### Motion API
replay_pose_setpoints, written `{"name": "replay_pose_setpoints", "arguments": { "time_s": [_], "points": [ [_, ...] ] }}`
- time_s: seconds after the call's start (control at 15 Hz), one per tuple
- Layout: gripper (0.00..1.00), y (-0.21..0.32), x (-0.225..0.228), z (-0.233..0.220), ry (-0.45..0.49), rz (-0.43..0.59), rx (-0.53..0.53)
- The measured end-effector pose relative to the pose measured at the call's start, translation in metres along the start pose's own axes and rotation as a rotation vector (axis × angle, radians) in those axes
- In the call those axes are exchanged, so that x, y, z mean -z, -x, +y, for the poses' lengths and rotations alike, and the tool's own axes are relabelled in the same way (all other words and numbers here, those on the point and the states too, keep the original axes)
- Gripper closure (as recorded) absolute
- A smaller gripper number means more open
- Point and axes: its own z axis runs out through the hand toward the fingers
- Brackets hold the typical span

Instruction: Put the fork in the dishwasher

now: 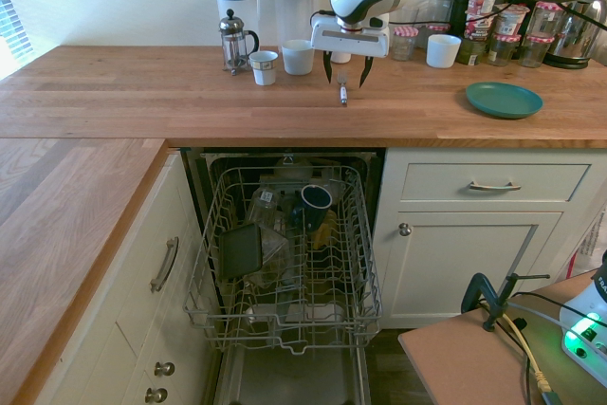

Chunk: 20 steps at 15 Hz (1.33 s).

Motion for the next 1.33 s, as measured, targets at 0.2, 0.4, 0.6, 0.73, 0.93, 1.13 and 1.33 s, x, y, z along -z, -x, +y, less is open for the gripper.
{"name": "replay_pose_setpoints", "arguments": {
  "time_s": [0.2,0.4,0.6,0.73,0.93,1.13,1.33],
  "points": [
    [0.00,-0.001,-0.008,-0.003,0.011,-0.002,-0.002],
    [1.00,-0.002,-0.007,-0.004,0.013,-0.001,-0.003],
    [1.00,-0.002,-0.008,-0.004,0.023,-0.001,-0.003],
    [1.00,-0.001,-0.010,-0.004,0.026,-0.001,-0.002],
    [1.00,-0.001,-0.011,-0.004,0.028,-0.001,-0.002],
    [1.00,-0.003,-0.013,-0.003,0.031,0.002,-0.005],
    [1.00,-0.006,-0.014,-0.004,0.032,0.006,-0.008]
  ]
}}
